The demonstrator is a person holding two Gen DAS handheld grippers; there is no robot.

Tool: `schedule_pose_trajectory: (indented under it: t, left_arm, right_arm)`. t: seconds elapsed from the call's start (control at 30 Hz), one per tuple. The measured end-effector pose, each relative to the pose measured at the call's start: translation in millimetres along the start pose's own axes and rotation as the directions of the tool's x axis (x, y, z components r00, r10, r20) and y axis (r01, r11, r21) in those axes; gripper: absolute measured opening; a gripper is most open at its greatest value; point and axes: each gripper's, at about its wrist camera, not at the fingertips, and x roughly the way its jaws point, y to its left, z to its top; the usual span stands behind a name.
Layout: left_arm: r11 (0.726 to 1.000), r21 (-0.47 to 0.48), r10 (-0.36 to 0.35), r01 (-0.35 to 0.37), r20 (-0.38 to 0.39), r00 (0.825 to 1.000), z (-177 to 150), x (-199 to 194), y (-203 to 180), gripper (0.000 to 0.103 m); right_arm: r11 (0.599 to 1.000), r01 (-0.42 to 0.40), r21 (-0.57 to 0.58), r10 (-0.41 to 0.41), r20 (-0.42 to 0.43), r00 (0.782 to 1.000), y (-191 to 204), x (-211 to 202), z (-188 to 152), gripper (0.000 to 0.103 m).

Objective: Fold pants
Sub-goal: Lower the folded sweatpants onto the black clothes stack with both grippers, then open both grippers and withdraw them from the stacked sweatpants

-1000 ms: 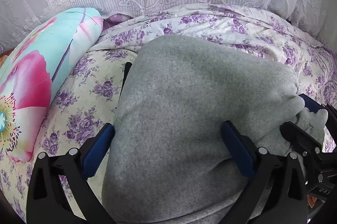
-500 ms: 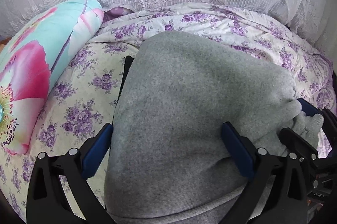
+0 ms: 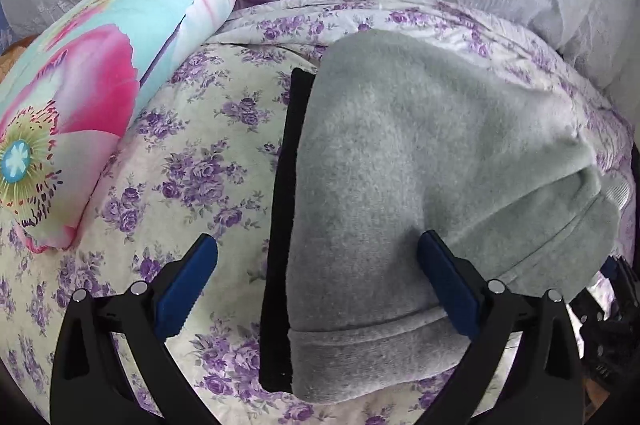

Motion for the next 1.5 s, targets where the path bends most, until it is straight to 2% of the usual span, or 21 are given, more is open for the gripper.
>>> schedule_pose_trajectory:
  t: [0.1, 0.17, 0.27, 0.33, 0.4, 0.47, 0.53, 0.63, 0.73, 0.8, 0.83, 0.97, 1.03, 1.1, 1.13, 1.23, 1.3, 1.4, 1.5]
  left_arm:
    - [1.0, -0.024, -0.006, 0.007, 0.014, 1.0, -6, -4, 4, 0.099]
    - [0.999, -0.045, -0.013, 0.014, 0.028, 1.0, -5, -14, 5, 0.098]
    - [0.999, 0.03, -0.037, 0.033, 0.121, 0.992, -7, -41, -16, 0.098]
    - [0.993, 0.103, -0.078, 0.061, 0.167, 0.983, -8, -56, -38, 0.098]
    - [0.981, 0.171, -0.11, 0.086, 0.135, 0.985, -6, -54, -62, 0.098]
    - [0.977, 0.173, -0.136, 0.121, 0.078, 0.988, -8, -43, -76, 0.098]
    - [0.983, 0.14, -0.125, 0.121, 0.02, 0.992, -17, -23, -79, 0.098]
    - [0.985, 0.137, -0.117, 0.108, 0.055, 0.992, -29, -19, -79, 0.099]
    - [0.986, 0.142, -0.096, 0.084, 0.075, 0.993, -35, -21, -84, 0.099]
    - [0.987, 0.144, -0.087, 0.074, 0.087, 0.992, -36, -20, -85, 0.099]
    - [0.987, 0.146, -0.083, 0.069, 0.089, 0.993, -36, -20, -86, 0.099]
    - [0.987, 0.145, -0.08, 0.065, 0.099, 0.992, -39, -21, -87, 0.099]
    - [0.987, 0.151, -0.076, 0.059, 0.107, 0.991, -42, -20, -87, 0.099]
    - [0.987, 0.155, -0.07, 0.05, 0.123, 0.99, -44, -18, -89, 0.099]
    - [0.987, 0.155, -0.068, 0.047, 0.128, 0.989, -45, -17, -90, 0.099]
    - [0.989, 0.141, -0.063, 0.045, 0.13, 0.99, -43, -15, -92, 0.099]
    - [0.989, 0.144, -0.065, 0.046, 0.132, 0.989, -44, -18, -92, 0.099]
    - [0.987, 0.123, -0.114, 0.099, 0.123, 0.986, -42, -27, -82, 0.098]
    - [0.989, 0.096, -0.132, 0.117, 0.165, 0.977, -38, -46, -71, 0.098]
  right_arm:
    - [0.999, -0.025, 0.041, 0.025, 0.023, 0.999, -5, -4, -11, 0.083]
    - [0.999, -0.017, 0.03, 0.015, 0.081, 0.997, -2, -22, -10, 0.083]
    - [1.0, 0.0, 0.006, -0.001, 0.166, 0.986, 6, -47, -1, 0.084]
    - [1.0, 0.015, -0.013, -0.013, 0.18, 0.984, 11, -50, 7, 0.087]
    - [0.998, 0.049, -0.025, -0.044, 0.187, 0.981, 14, -47, 14, 0.087]
    - [0.997, 0.072, 0.004, -0.072, 0.202, 0.977, 9, -47, 18, 0.087]
    - [0.998, 0.056, 0.041, -0.062, 0.179, 0.982, 1, -43, 20, 0.089]
    - [0.998, 0.064, 0.008, -0.065, 0.072, 0.995, -5, -25, 14, 0.09]
    - [0.998, 0.06, 0.018, -0.062, 0.125, 0.99, -7, -40, 14, 0.09]
    - [0.999, 0.035, 0.013, -0.037, 0.17, 0.985, -4, -48, 29, 0.09]
    - [1.0, 0.026, -0.007, -0.025, 0.163, 0.986, 0, -45, 41, 0.091]
    - [0.992, 0.049, -0.119, -0.042, 0.065, 0.997, 19, -5, 90, 0.091]
    - [0.987, 0.095, -0.131, -0.097, -0.013, 0.995, 17, 26, 102, 0.091]
    - [0.991, 0.093, -0.095, -0.102, -0.093, 0.99, 6, 57, 103, 0.093]
    - [0.993, 0.094, -0.077, -0.102, -0.102, 0.99, 1, 66, 100, 0.097]
    - [0.998, 0.052, 0.018, -0.05, -0.102, 0.993, -13, 74, 94, 0.097]
    - [0.998, 0.041, 0.039, -0.039, -0.046, 0.998, -13, 58, 89, 0.097]
    - [0.999, 0.05, -0.012, -0.05, 0.039, 0.998, -3, 21, 77, 0.097]
    - [0.995, 0.093, -0.04, -0.088, 0.101, 0.991, -2, -9, 62, 0.097]
